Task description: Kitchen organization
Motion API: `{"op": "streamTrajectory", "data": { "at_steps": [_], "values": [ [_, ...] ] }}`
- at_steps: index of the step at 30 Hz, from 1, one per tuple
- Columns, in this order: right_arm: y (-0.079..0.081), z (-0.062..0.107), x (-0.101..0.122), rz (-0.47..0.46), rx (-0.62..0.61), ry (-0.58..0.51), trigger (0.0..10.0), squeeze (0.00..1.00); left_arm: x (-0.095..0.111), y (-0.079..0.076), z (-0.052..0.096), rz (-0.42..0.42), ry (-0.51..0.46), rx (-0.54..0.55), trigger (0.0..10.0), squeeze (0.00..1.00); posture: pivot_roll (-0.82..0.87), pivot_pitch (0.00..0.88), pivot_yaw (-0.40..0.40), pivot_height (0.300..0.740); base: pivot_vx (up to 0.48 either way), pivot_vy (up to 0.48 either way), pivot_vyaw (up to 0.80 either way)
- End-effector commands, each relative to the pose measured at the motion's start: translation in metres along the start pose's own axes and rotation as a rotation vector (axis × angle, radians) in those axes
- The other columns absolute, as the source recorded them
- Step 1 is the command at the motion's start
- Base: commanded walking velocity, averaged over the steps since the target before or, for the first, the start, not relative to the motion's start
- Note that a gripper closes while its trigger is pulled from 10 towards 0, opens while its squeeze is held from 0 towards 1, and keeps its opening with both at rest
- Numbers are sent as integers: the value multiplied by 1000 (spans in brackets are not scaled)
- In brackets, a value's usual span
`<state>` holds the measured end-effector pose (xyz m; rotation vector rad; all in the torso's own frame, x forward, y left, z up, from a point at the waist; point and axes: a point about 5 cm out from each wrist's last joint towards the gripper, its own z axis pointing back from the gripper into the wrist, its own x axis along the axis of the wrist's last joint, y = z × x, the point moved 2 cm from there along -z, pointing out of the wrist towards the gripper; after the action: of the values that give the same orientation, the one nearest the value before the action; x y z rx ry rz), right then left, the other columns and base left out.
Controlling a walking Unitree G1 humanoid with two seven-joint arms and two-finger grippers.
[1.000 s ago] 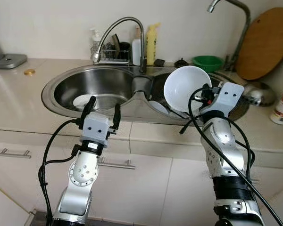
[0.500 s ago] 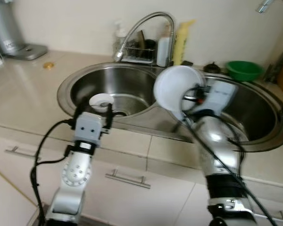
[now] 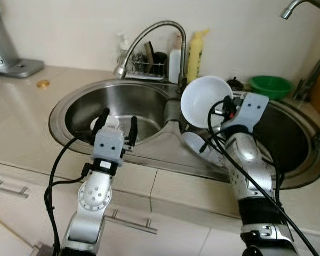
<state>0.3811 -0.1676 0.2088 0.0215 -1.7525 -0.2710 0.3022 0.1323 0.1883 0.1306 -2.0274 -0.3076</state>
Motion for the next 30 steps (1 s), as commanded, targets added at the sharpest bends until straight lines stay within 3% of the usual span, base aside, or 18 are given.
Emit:
{"op": "streamTrajectory", "data": {
  "at_steps": [1,6,7,12,16,21,25,30],
  "values": [
    [-8,-10,-7,66,-52,84,10000,0,4,0,-1,-5,-17,-10,10000,0,-23,0,8,740,0,0,0],
    [-15,-17,-25,132,-55,212,10000,0,3,-1,-1,-4,-17,-13,10000,0,-20,0,7,740,0,0,0],
    [-15,-20,-30,181,-22,272,10000,0,4,-1,-2,-5,-20,-14,10000,0,-21,0,7,740,0,0,0],
    [-14,-27,-31,227,38,321,10000,0,4,-1,-2,-5,-22,-13,10000,0,-22,0,7,740,0,0,0],
    [-3,-32,-36,305,147,395,10000,0,4,-3,-2,-2,-22,-16,10000,0,-23,0,7,740,0,0,0],
    [-2,-39,-35,399,198,438,10000,0,4,-4,-3,-2,-23,-20,10000,0,-17,0,5,740,0,0,0],
    [-5,-36,-47,533,255,501,10000,0,4,-3,-3,-6,-23,-19,10000,0,-14,0,4,740,0,0,0],
    [-9,-31,-58,557,280,557,10000,0,4,-3,-2,-10,-21,-17,10000,0,-10,0,0,740,0,0,0]
  ]
}}
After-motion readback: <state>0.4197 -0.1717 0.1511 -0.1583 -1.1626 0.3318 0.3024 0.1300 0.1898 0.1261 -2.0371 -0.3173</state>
